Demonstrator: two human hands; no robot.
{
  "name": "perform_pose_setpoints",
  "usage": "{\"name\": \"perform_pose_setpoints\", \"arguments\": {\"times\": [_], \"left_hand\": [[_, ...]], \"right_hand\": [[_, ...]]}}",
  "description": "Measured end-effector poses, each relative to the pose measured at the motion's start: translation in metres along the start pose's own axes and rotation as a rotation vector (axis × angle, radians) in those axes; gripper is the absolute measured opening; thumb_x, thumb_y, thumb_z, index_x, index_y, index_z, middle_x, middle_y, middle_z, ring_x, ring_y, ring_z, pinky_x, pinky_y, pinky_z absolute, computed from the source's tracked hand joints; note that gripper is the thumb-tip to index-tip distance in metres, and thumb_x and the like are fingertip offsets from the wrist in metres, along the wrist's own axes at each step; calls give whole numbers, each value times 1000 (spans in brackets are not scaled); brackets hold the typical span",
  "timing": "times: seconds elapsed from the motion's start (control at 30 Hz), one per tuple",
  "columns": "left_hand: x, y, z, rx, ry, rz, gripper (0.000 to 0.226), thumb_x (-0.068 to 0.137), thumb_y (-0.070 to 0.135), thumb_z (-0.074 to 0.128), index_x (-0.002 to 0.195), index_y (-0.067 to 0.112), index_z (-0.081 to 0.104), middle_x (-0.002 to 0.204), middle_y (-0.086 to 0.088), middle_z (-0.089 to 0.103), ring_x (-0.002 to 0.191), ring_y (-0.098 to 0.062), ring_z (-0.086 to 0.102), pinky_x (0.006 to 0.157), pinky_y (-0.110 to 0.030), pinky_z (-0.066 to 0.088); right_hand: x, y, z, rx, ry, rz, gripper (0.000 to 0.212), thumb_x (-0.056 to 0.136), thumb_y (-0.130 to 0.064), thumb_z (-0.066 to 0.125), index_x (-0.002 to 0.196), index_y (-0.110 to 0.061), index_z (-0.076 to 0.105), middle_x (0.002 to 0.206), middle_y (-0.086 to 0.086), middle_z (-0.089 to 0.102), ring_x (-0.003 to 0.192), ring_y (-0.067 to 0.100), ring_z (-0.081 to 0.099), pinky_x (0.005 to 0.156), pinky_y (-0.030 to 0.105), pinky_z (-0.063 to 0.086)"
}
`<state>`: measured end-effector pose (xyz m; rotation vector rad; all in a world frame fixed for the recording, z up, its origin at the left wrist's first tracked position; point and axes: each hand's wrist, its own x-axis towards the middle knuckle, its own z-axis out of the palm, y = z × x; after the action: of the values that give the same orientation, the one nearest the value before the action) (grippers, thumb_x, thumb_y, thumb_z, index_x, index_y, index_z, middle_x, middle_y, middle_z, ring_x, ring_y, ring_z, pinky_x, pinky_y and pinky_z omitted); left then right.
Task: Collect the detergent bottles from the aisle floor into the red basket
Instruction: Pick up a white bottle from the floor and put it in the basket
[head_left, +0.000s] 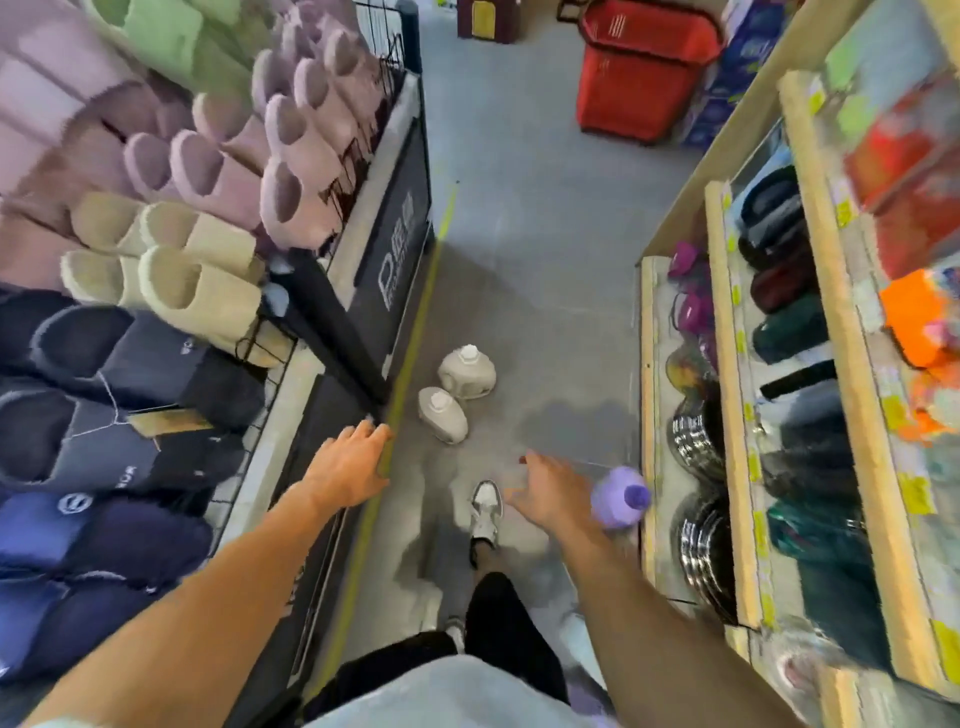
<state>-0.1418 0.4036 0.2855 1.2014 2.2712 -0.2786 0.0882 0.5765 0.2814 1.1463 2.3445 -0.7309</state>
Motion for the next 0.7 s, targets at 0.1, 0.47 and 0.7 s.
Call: {"name": "perform_pose_setpoints", "arguments": {"times": [0.1, 0.47, 0.7], "left_hand": [[58, -6, 4, -9, -87, -9, 79, 85, 45, 71, 150, 25, 32, 143, -5, 43, 131, -31, 46, 101, -48, 43], [302, -60, 83, -166, -233, -64, 81, 84, 33, 76, 151, 26, 32, 152, -3, 31, 136, -29, 39, 104, -42, 43], [473, -104, 231, -156, -214, 112, 105, 76, 24, 86, 158, 25, 21, 162, -4, 24, 144, -28, 32, 114, -40, 35]], "right_hand": [[61, 6, 4, 27, -79, 30, 59, 87, -51, 66, 136, -20, 52, 136, 8, 60, 127, 32, 52, 103, 42, 45], [299, -4, 106, 18, -239, 20, 75, 90, -55, 66, 151, -20, 39, 145, 8, 52, 135, 30, 47, 108, 39, 38], [464, 0, 278, 187, -193, 15, 97, 86, -49, 75, 159, -17, 20, 154, 10, 37, 141, 32, 38, 112, 46, 40]]}}
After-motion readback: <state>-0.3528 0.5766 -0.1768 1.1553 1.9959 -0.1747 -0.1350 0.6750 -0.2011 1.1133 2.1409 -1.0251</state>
